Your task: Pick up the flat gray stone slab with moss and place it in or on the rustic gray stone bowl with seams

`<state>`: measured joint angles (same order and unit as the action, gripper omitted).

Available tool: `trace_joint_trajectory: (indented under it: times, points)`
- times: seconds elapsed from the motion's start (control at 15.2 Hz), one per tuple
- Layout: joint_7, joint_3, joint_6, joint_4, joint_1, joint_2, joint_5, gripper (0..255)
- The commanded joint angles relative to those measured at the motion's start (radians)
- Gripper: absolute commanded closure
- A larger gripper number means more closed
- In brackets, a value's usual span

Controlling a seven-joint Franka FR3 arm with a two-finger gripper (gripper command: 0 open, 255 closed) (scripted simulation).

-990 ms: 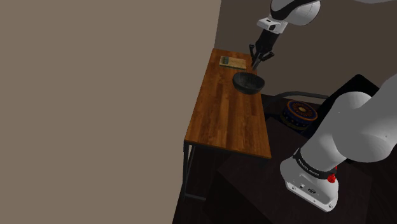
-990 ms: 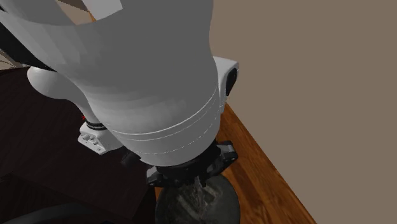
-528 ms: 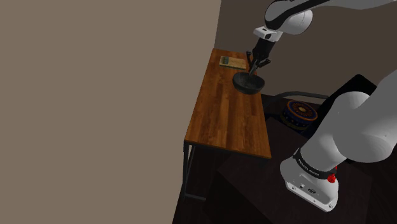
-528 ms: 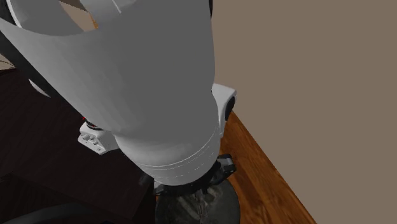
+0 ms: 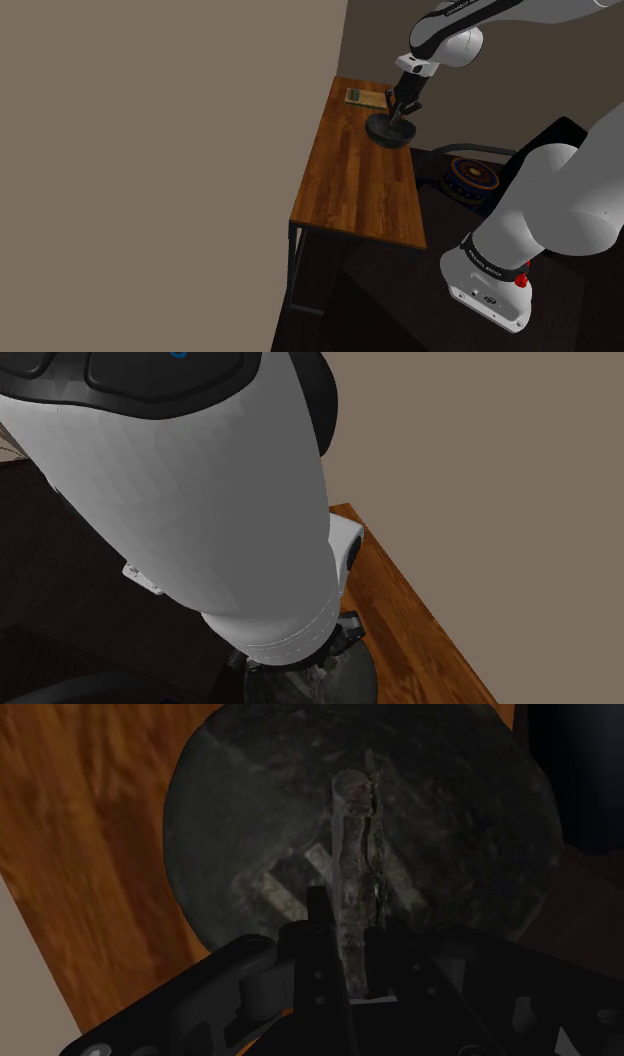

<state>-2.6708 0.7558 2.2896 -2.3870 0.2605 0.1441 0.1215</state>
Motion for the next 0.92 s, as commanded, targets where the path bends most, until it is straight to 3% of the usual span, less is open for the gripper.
trace_joint_trajectory:
  times: [0.0,0.2,0.26,0.59,0.86]
  points:
    - [-0.002,0.001,0.002,0.000,0.000,-0.001,0.002,255]
    - [-0.002,0.001,0.002,0.000,0.000,-0.001,0.002,255]
    - [-0.002,0.001,0.002,-0.001,0.000,-0.001,0.002,0]
    - [-0.002,0.001,0.002,-0.001,0.000,-0.001,0.002,0]
    - [0.058,-0.021,-0.127,0.061,-0.028,0.089,-0.080,0]
